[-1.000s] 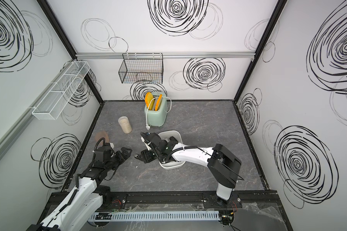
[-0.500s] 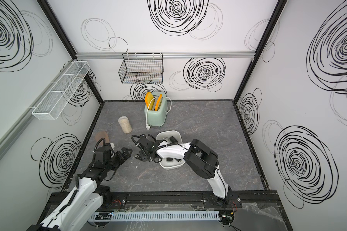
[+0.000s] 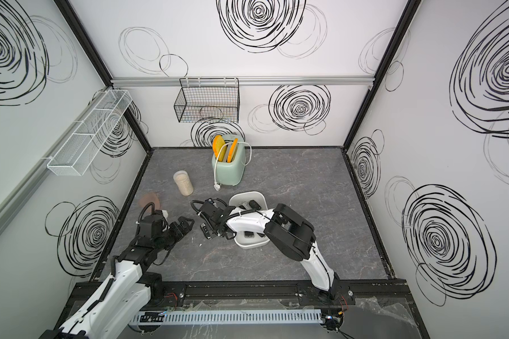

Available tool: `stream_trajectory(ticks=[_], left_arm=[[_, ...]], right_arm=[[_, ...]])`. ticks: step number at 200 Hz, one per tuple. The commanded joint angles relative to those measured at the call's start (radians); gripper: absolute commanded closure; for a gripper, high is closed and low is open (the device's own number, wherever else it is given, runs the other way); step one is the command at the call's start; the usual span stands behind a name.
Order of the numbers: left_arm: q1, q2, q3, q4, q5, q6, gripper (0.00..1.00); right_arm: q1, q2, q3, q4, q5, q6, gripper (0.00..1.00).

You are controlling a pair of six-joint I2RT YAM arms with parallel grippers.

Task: Place the car key into the storage box
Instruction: Pick up the car key from the center of the board.

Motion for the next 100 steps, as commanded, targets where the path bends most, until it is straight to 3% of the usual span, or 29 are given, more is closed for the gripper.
stream_trajectory(ticks=[1, 53, 100], left_arm=[[0.002, -0.006, -0.011, 0.036, 0.009, 0.01, 0.02], [0.001, -0.004, -0.01, 0.035, 0.009, 0.01, 0.02], [0.001, 0.0, -0.009, 0.035, 0.01, 0.01, 0.02]], right_arm=[[0.003, 0.014, 0.006, -0.068, 0.015, -0.016, 0.54], [0.025, -0.01, -0.039, -0.085, 0.008, -0.019, 0.51], [0.027, 0.002, -0.031, -0.091, 0.0, -0.03, 0.7]])
